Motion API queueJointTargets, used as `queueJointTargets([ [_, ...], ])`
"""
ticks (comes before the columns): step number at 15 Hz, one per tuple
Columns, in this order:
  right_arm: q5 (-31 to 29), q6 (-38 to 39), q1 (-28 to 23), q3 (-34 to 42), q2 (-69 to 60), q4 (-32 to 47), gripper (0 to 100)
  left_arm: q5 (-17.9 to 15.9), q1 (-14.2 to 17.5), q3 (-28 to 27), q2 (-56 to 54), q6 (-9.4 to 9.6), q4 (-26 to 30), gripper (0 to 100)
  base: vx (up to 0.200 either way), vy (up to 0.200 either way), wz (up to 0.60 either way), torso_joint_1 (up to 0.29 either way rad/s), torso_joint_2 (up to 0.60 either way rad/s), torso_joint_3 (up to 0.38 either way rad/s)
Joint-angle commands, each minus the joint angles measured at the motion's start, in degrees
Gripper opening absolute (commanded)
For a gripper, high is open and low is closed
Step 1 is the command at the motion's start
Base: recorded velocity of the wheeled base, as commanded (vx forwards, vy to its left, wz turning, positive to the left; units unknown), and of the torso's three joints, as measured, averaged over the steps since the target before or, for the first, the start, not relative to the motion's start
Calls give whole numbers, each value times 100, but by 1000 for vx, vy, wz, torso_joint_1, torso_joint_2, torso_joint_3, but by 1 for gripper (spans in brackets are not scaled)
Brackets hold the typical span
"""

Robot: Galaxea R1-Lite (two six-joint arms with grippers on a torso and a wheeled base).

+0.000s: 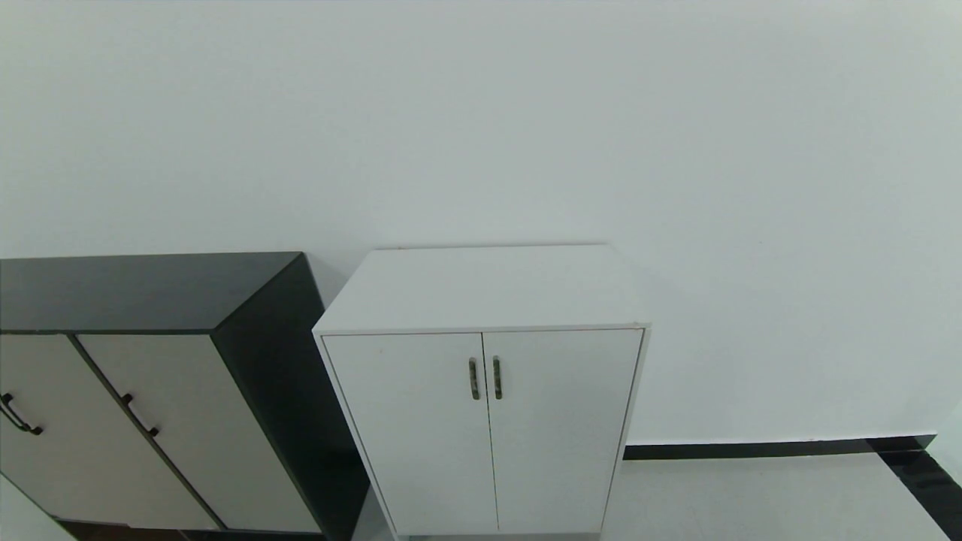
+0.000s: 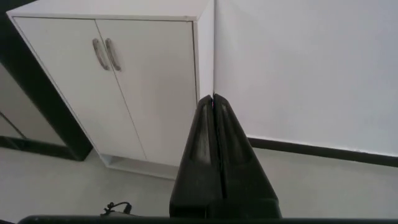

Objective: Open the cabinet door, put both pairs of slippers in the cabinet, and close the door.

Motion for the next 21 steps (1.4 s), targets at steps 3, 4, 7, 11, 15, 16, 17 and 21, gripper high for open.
queueJointTargets([
  [3,-2,0,-967,12,-98,-12,0,1,0,2,7,-1,0,0,0,0,0,0,0,0],
  [4,-10,17,-1019,12,-151,-12,0,1,0,2,7,-10,0,0,0,0,0,0,0,0],
  [7,-10,17,-1099,20,-221,-12,0,1,0,-7,7,-10,0,0,0,0,0,0,0,0],
  [11,-10,-18,-1310,12,-573,-3,0,-8,0,2,7,34,-9,0,0,0,0,0,0,0],
  [15,-10,-27,-1318,3,-581,-3,0,-8,0,2,7,34,0,0,0,0,0,0,0,0],
  [16,-10,-27,-1318,3,-581,-3,0,-8,0,2,7,34,0,0,0,0,0,0,0,0],
  [17,-10,-18,-1318,12,-581,-3,0,-8,0,2,7,34,0,0,0,0,0,0,0,0],
  [21,-28,-9,-1310,20,-581,-20,0,-8,0,2,7,34,0,0,0,0,0,0,0,0],
])
